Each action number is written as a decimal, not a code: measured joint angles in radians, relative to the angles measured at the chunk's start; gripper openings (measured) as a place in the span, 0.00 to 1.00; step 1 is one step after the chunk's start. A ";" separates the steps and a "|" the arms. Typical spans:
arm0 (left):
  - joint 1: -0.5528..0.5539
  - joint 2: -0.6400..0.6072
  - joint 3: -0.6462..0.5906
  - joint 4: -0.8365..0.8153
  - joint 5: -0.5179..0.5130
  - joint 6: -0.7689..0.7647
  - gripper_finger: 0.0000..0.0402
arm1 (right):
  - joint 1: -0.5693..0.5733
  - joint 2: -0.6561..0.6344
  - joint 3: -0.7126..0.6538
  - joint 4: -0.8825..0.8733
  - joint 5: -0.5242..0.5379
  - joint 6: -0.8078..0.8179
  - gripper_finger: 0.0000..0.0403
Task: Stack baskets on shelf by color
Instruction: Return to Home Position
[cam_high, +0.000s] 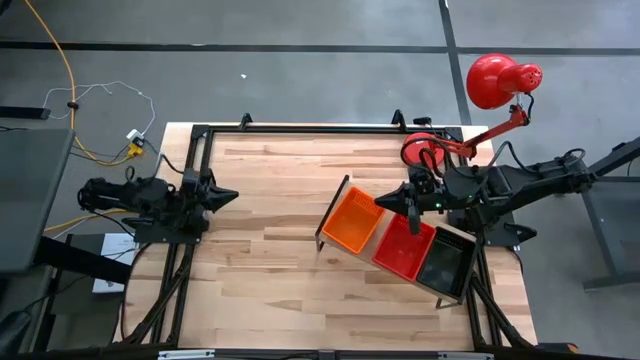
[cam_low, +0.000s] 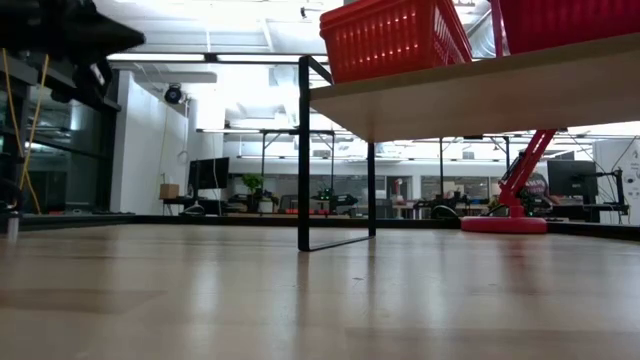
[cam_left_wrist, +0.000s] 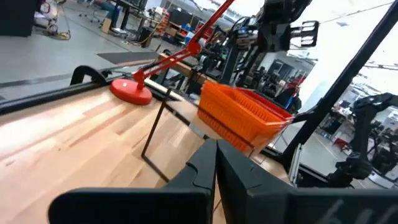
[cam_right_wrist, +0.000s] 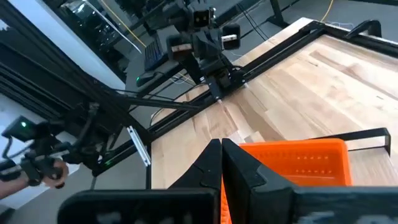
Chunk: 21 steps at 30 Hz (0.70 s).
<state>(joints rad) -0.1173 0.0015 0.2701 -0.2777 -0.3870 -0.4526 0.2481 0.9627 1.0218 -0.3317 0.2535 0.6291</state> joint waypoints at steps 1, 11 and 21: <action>0.000 0.002 -0.014 0.008 0.002 -0.005 0.00 | 0.000 0.000 0.000 0.000 0.000 0.005 0.00; 0.099 0.005 -0.117 0.267 0.199 0.026 0.00 | 0.000 0.000 0.000 0.000 0.001 0.045 0.00; 0.321 0.003 -0.211 0.303 0.389 -0.043 0.00 | 0.000 -0.004 0.000 -0.001 -0.040 0.048 0.00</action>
<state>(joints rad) 0.2034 0.0048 0.0587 0.0256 0.0018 -0.4957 0.2481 0.9589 1.0218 -0.3328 0.2138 0.6773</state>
